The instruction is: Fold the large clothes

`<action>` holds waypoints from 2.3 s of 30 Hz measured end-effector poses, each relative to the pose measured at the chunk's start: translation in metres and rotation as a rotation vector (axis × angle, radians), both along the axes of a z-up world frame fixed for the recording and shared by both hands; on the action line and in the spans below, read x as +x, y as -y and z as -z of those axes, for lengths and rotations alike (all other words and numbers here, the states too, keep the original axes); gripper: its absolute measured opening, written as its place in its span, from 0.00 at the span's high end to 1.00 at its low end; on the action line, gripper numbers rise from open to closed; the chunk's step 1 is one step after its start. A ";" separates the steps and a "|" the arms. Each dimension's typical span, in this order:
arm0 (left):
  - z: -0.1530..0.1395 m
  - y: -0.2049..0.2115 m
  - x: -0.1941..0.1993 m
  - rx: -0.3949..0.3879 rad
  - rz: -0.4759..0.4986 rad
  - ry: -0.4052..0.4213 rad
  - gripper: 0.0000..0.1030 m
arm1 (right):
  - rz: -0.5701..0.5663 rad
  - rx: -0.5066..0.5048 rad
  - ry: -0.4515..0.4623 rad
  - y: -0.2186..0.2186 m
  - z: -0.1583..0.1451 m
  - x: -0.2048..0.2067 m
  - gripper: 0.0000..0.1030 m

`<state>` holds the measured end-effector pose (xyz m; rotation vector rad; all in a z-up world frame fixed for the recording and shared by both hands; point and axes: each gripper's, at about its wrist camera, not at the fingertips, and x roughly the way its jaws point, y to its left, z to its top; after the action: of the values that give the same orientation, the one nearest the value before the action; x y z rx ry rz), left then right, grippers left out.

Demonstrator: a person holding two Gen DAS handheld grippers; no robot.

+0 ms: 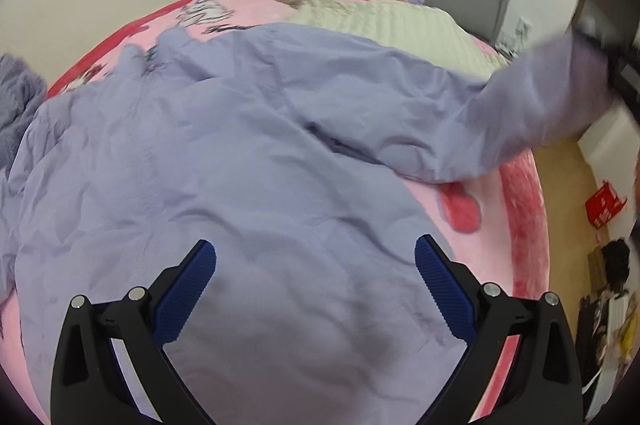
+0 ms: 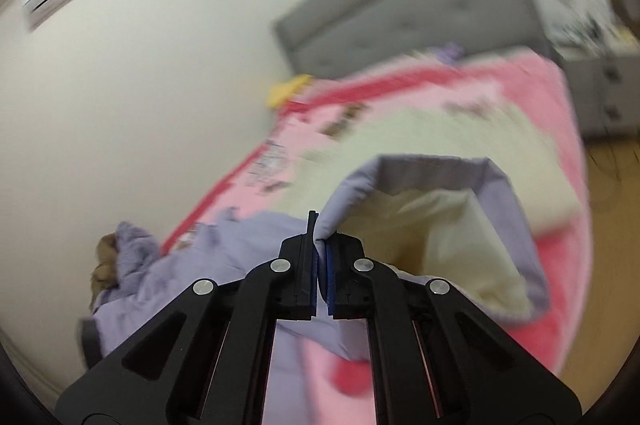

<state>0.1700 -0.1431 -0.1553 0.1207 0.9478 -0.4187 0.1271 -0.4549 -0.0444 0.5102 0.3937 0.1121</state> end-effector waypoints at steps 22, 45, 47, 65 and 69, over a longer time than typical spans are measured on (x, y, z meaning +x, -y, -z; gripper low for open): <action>0.015 -0.277 -0.060 0.002 -0.366 0.032 0.05 | -0.838 -0.558 -0.356 -0.546 0.087 0.168 0.97; -0.009 -0.276 0.066 -0.096 -0.129 0.040 0.05 | -0.682 -0.583 -0.008 -0.334 0.041 0.014 0.12; 0.004 -0.272 0.084 -0.122 -0.139 -0.053 0.05 | -0.642 -0.707 -0.041 -0.321 0.057 0.016 0.13; 0.014 -0.317 0.109 -0.259 -0.266 -0.024 0.10 | -0.416 -1.542 0.014 -0.298 0.172 0.013 0.31; 0.018 -0.323 0.126 -0.385 -0.236 -0.078 0.32 | -0.391 -1.514 -0.010 -0.293 0.171 0.024 0.32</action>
<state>0.2965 0.1802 -0.1729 -0.3570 0.9293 -0.3818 0.1512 -0.1615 -0.2152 -1.0642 0.4730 0.1545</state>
